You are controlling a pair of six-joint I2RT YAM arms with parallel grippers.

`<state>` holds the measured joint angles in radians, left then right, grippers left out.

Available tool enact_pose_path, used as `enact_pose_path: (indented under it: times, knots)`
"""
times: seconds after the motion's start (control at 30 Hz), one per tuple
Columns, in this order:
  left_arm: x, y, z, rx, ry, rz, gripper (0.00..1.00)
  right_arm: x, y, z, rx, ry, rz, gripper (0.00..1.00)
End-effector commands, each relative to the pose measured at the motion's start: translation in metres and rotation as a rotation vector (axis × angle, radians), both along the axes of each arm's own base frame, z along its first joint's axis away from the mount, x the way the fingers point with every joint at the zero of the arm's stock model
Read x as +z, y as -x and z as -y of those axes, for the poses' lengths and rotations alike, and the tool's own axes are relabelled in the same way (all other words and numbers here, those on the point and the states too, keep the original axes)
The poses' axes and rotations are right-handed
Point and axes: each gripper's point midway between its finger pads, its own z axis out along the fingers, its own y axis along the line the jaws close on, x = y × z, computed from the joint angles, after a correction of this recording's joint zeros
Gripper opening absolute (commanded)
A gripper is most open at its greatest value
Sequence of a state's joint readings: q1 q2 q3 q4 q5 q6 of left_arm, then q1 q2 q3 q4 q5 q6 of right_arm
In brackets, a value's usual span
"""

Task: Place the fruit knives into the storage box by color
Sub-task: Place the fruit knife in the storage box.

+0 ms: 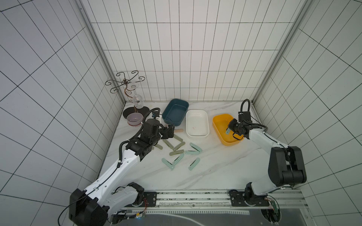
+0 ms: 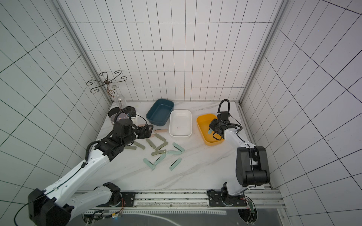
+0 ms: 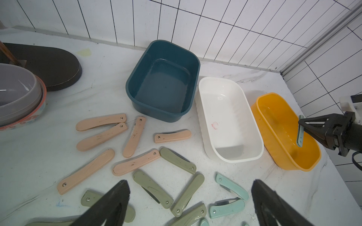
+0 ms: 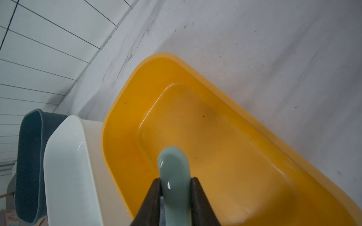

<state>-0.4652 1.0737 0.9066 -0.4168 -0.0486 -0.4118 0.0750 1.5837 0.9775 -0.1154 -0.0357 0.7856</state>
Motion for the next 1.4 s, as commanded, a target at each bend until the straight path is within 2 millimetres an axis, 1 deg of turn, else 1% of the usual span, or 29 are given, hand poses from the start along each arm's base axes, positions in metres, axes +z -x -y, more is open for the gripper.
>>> enact_pose_path:
  times: [0.0, 0.1, 0.33, 0.5, 0.6, 0.77, 0.9, 1.1, 1.23, 1.37]
  knots:
    - [0.019, -0.007, 0.004, 0.01, 0.028, 0.048, 0.97, 0.051, -0.045, -0.004, -0.12, -0.172, 0.157, 0.25]
    - [0.018, -0.007, 0.005, 0.006, 0.028, 0.045, 0.97, 0.04, -0.05, -0.001, -0.209, -0.232, 0.142, 0.26]
    - [0.016, -0.007, 0.008, 0.001, 0.031, 0.042, 0.97, 0.027, -0.063, 0.007, -0.39, -0.304, 0.139, 0.26]
    - [0.013, -0.007, 0.009, 0.0, 0.027, 0.038, 0.97, 0.016, -0.075, 0.002, -0.463, -0.344, 0.126, 0.26]
    - [0.013, -0.007, 0.008, 0.001, 0.028, 0.037, 0.97, 0.004, -0.081, -0.002, -0.498, -0.382, 0.106, 0.27]
    - [0.013, -0.007, 0.009, -0.002, 0.021, 0.041, 0.97, -0.006, -0.094, -0.01, -0.513, -0.395, 0.094, 0.27]
    - [0.013, -0.006, 0.008, -0.002, 0.018, 0.041, 0.97, -0.015, -0.1, -0.014, -0.519, -0.394, 0.081, 0.27]
    - [0.01, -0.007, 0.008, -0.003, 0.014, 0.036, 0.97, -0.03, -0.108, -0.015, -0.52, -0.379, 0.059, 0.28]
    - [0.011, -0.007, 0.009, -0.003, 0.014, 0.036, 0.97, -0.033, -0.112, -0.014, -0.515, -0.367, 0.06, 0.29]
    - [0.01, -0.007, 0.009, -0.004, 0.014, 0.034, 0.97, -0.039, -0.119, -0.017, -0.492, -0.363, 0.053, 0.3]
